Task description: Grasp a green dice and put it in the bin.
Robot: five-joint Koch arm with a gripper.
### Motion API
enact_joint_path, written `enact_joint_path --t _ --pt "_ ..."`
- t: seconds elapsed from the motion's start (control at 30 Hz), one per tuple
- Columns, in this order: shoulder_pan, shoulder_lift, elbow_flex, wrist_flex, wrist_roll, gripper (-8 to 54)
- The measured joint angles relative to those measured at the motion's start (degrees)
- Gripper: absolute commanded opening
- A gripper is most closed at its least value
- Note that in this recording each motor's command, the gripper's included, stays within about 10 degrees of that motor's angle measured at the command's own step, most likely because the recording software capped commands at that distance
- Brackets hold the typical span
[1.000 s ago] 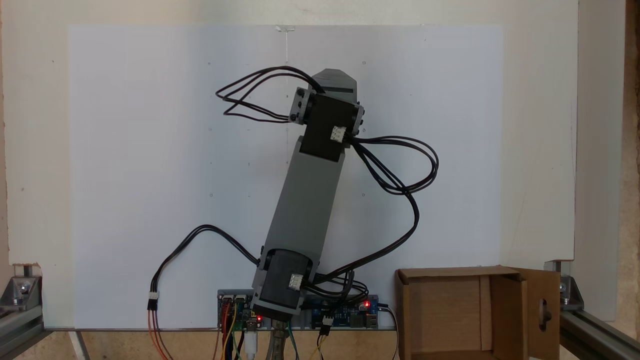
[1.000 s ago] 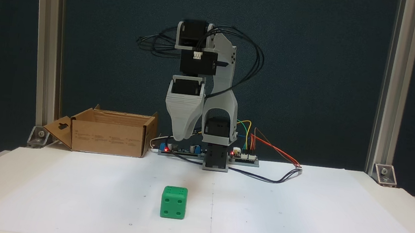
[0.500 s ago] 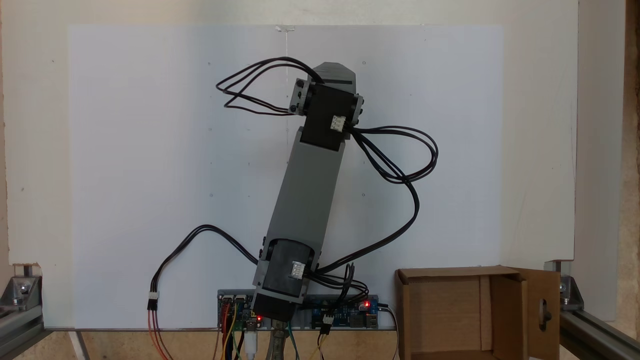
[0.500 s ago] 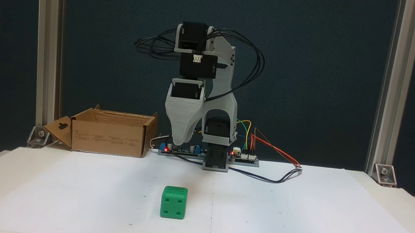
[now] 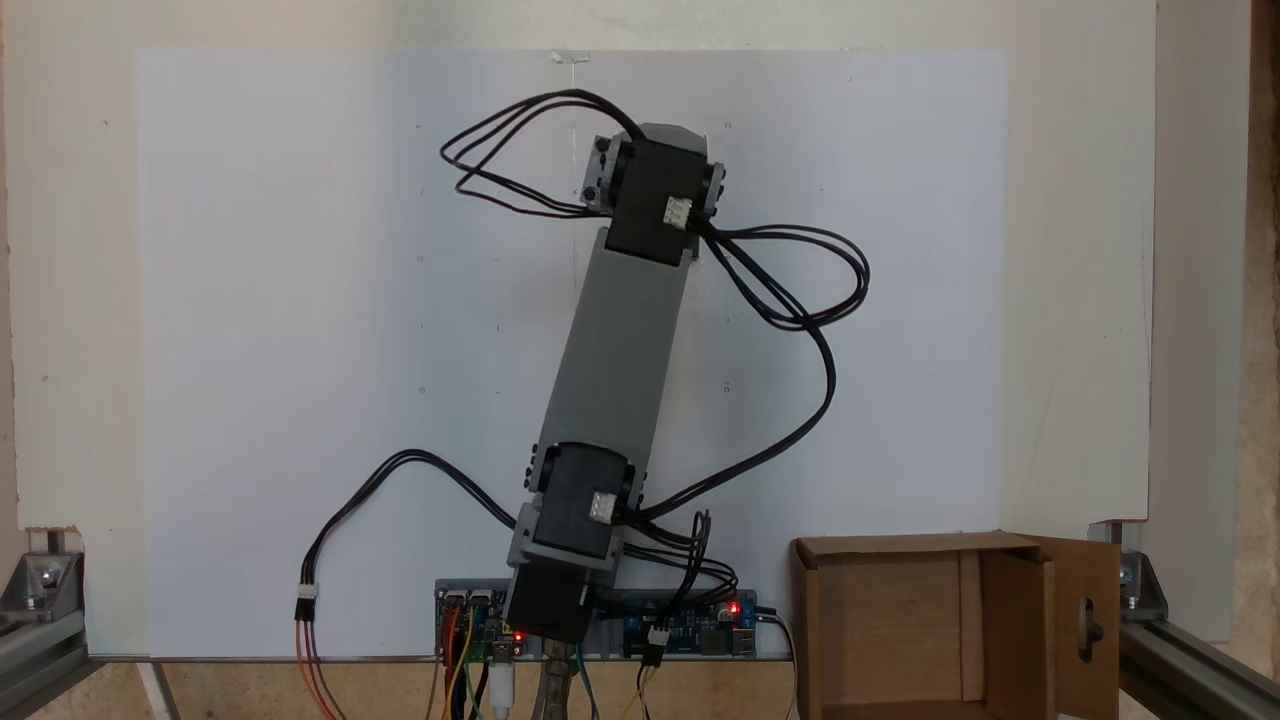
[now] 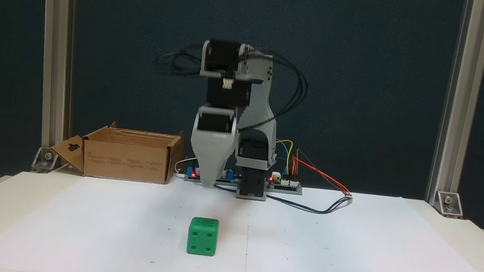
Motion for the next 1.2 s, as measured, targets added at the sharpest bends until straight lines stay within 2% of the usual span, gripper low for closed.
enact_joint_path --t 1.2 --pt "0.53 -6.94 3.34 -9.32 0.0 43.5"
